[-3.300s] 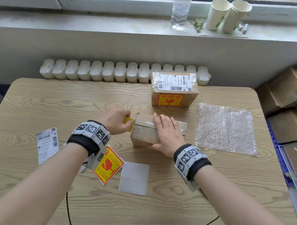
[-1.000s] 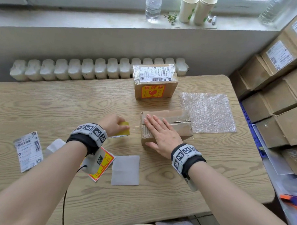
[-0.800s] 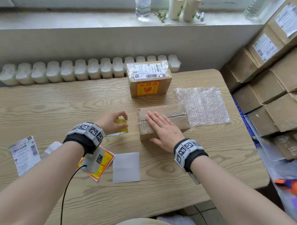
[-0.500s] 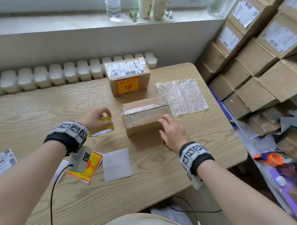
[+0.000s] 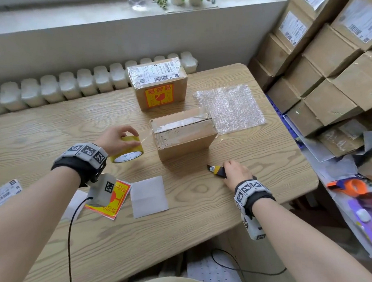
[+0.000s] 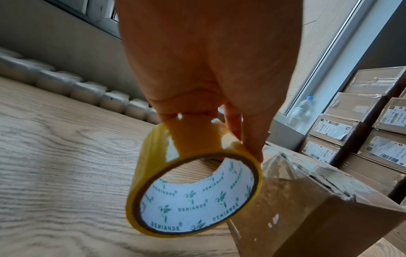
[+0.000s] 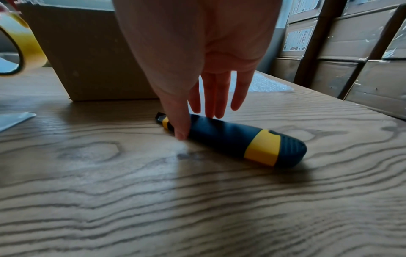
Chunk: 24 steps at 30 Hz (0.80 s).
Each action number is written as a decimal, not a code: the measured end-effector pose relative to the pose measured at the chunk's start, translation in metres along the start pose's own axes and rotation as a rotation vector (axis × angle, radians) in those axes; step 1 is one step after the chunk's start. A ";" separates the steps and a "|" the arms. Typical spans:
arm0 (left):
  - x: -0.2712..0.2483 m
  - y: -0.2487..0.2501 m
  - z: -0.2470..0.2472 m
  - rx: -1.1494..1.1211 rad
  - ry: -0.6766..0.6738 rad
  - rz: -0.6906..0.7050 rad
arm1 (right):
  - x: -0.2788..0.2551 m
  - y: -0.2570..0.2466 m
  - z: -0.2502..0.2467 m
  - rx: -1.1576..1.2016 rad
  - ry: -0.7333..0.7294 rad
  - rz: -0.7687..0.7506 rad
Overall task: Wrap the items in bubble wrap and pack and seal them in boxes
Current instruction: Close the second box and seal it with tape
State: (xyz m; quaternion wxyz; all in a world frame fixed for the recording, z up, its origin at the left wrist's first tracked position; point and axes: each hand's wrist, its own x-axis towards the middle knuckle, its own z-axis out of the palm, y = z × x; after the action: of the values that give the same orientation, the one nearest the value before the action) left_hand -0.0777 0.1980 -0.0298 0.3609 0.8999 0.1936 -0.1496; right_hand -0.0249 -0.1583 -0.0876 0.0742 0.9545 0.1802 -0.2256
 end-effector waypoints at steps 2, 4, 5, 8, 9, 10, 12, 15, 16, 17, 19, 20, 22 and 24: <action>0.001 0.000 0.000 0.010 0.001 0.008 | 0.003 0.000 0.004 0.001 -0.006 0.023; 0.002 -0.001 -0.001 0.017 -0.006 0.009 | 0.005 0.000 0.005 0.017 -0.019 0.034; 0.003 -0.002 -0.001 0.019 -0.013 0.008 | 0.005 -0.001 0.005 0.022 -0.029 0.035; 0.006 -0.005 -0.002 0.026 -0.036 0.007 | 0.005 -0.006 0.000 0.060 -0.068 0.022; 0.006 -0.005 -0.002 0.025 -0.038 0.011 | 0.004 -0.009 -0.003 0.088 -0.075 0.006; 0.006 -0.005 -0.002 0.023 -0.037 0.017 | 0.002 -0.012 -0.007 0.121 -0.075 -0.023; 0.006 -0.005 -0.003 0.026 -0.031 0.035 | -0.004 -0.022 -0.017 0.195 -0.074 -0.111; 0.006 -0.003 -0.005 0.042 -0.033 0.036 | -0.017 -0.043 -0.037 0.317 -0.121 -0.270; 0.006 -0.002 -0.005 0.046 -0.036 0.033 | -0.022 -0.052 -0.046 0.348 -0.136 -0.326; 0.006 -0.002 -0.006 0.050 -0.036 0.033 | -0.025 -0.060 -0.053 0.371 -0.145 -0.376; 0.006 -0.002 -0.007 0.057 -0.019 0.032 | -0.030 -0.078 -0.070 0.420 -0.141 -0.438; 0.006 -0.001 -0.008 0.053 -0.003 0.029 | -0.031 -0.087 -0.078 0.463 -0.128 -0.439; 0.005 0.001 -0.008 0.053 0.040 0.016 | -0.028 -0.105 -0.092 0.617 -0.110 -0.382; 0.006 0.003 -0.006 0.085 0.100 0.011 | -0.020 -0.122 -0.102 0.868 -0.149 -0.296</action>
State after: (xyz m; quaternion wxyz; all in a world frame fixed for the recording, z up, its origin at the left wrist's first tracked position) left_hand -0.0704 0.2016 -0.0257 0.3132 0.9217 0.2002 -0.1106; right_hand -0.0464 -0.0291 0.0043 -0.3526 0.8424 0.1975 -0.3565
